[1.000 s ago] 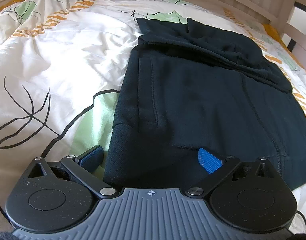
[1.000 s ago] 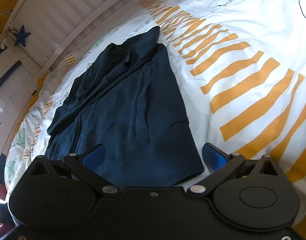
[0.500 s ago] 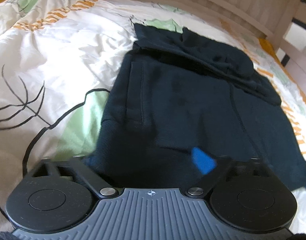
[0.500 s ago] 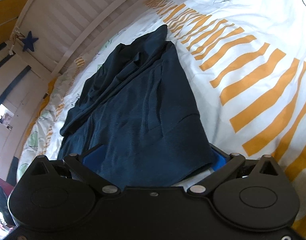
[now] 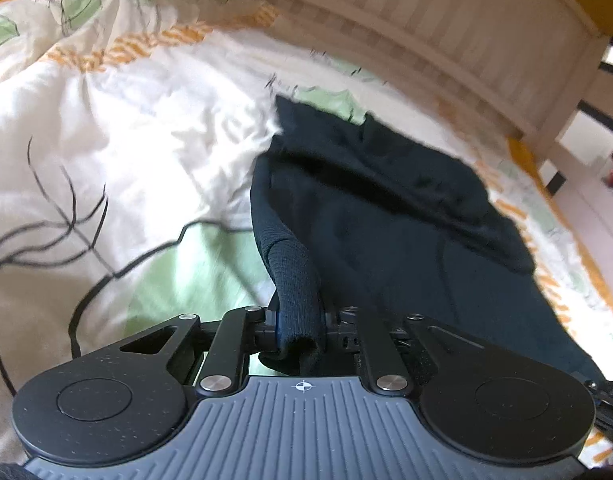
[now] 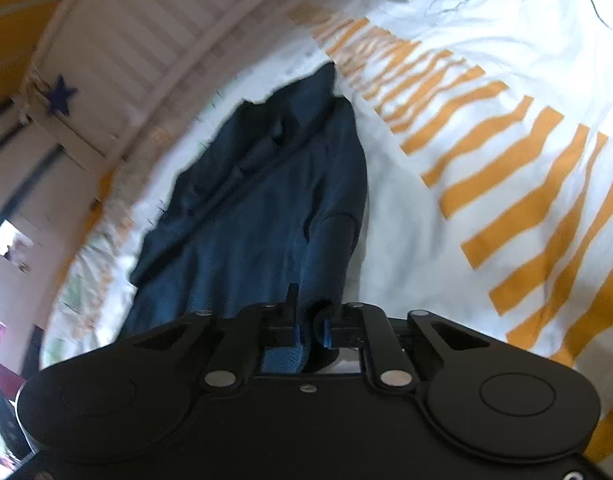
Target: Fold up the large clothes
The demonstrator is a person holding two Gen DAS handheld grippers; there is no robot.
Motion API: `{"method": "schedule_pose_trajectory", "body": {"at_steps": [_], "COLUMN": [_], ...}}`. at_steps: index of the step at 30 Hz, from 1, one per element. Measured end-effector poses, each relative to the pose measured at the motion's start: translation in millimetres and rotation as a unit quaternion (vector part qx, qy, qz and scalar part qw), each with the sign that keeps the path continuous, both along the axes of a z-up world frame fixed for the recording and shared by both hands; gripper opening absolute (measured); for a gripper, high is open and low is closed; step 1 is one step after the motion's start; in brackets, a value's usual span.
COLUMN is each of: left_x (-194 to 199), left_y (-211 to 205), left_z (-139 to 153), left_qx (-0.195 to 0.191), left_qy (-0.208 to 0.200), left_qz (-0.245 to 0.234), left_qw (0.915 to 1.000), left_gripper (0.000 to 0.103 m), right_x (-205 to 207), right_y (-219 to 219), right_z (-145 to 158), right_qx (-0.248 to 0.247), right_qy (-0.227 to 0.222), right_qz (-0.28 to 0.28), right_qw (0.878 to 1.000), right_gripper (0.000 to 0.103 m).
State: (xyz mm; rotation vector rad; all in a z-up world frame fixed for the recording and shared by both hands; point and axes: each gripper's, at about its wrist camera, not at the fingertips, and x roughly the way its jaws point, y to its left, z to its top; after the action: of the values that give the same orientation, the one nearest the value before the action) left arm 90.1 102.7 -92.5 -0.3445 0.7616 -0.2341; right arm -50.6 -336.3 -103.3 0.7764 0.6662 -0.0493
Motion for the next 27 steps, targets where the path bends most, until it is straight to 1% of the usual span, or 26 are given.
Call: {"method": "schedule_pose_trajectory", "body": {"at_steps": [4,8,11,14,16,19,21,24,25,27], "left_x": [5.1,17.9,36.3,60.8,80.4,111.8,133.5,168.3,178.4,199.5], "left_y": [2.7,5.6,6.8,5.7,3.8,-2.8,-3.9,-10.1,-12.8,-18.9], "left_z": [18.1,38.1,54.9,67.7,76.3,87.7,89.8,89.4,88.4,86.0], "left_qx": [-0.023,-0.048,-0.072,-0.095,-0.107,-0.103,-0.115,-0.125,-0.123,-0.108], "left_qy": [-0.021,-0.043,-0.06,-0.075,-0.085,-0.101,-0.099,-0.087,-0.085,-0.082], "left_qz": [-0.006,-0.007,-0.004,-0.003,-0.001,-0.001,0.002,0.01,0.012,0.019], "left_qw": [0.9995,0.9979,0.9956,0.9927,0.9906,0.9895,0.9884,0.9883,0.9886,0.9906], "left_gripper": [0.014,0.014,0.014,0.014,0.014,0.014,0.014,0.014,0.014,0.014], "right_x": [1.5,8.8,19.5,38.6,56.5,86.9,111.4,143.8,157.8,180.5], "right_y": [-2.4,-4.4,-8.9,-17.5,-22.5,-25.8,-28.8,-36.9,-38.4,-42.3], "right_z": [12.7,32.3,49.5,65.7,76.4,92.9,102.0,109.7,111.3,110.9], "right_qx": [0.014,0.009,0.009,0.009,0.008,-0.017,-0.034,-0.044,-0.052,-0.062], "right_qy": [-0.028,-0.059,-0.088,-0.11,-0.123,-0.135,-0.139,-0.144,-0.142,-0.137], "right_qz": [0.005,0.019,0.023,0.027,0.03,0.037,0.04,0.041,0.041,0.042], "right_qw": [1.0,0.998,0.996,0.993,0.992,0.99,0.989,0.988,0.988,0.988], "right_gripper": [0.015,0.014,0.013,0.013,0.013,0.013,0.013,0.013,0.013,0.013]}}
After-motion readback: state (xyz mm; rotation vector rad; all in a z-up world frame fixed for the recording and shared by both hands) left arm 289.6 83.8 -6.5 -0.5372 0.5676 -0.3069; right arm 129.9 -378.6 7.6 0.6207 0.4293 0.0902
